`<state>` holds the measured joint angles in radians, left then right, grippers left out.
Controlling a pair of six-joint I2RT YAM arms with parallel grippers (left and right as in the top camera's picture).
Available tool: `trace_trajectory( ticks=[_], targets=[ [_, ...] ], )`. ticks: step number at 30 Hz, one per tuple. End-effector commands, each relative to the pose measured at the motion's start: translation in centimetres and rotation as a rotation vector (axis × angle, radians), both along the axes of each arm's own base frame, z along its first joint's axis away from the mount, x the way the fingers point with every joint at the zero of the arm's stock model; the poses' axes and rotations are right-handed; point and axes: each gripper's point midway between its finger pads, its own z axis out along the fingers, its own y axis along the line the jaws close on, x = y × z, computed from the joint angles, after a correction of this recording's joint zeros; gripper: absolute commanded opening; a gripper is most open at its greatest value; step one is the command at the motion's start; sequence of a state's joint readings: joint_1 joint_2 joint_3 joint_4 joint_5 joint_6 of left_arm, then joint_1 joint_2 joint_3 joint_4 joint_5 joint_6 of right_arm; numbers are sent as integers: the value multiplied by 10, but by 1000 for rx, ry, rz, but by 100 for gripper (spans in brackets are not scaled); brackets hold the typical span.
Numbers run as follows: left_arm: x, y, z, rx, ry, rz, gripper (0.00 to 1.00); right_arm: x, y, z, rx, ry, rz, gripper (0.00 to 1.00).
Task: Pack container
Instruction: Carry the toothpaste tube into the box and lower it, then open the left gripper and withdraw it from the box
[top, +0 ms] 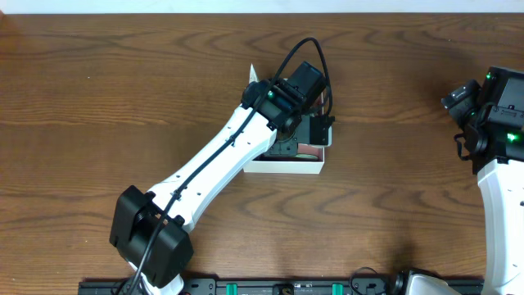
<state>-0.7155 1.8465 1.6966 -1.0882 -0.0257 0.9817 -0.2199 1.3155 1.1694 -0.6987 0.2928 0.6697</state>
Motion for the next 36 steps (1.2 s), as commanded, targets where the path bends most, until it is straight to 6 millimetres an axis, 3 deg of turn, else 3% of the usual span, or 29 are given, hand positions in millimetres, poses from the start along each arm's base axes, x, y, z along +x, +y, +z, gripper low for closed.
trace_trajectory(
  ticks=[1,7,12,17,26,30,32,33,34,36],
  targets=[
    [4,3,-5,40,-9,-28,45,-1,-6,4,-17,-3,-19,99],
    [4,3,-5,39,-9,-27,72,-1,-6,4,-17,-3,-19,99],
    [-1,-2,-3,37,-12,-45,73,-1,-6,4,-17,-3,-19,99],
    [-18,-18,14,8,-44,-101,73,-1,-6,4,-17,-3,-19,99],
    [-94,-32,75,-63,-103,-269,73,-1,-6,4,-17,-3,-19,99],
    [-128,-33,109,-160,-138,-248,74,-1,-6,4,-17,-3,-19,99],
    [-136,-28,128,-208,-186,-214,74,-1,-6,4,-17,-3,-19,99],
    [-137,-22,139,-231,-222,-177,82,-1,-6,4,-17,-3,-19,99],
    [-134,-17,150,-258,-260,-122,98,-1,-6,4,-17,-3,-19,99],
    [-123,-1,174,-342,-342,68,98,-1,-6,4,-17,-3,-19,99]
  ],
)
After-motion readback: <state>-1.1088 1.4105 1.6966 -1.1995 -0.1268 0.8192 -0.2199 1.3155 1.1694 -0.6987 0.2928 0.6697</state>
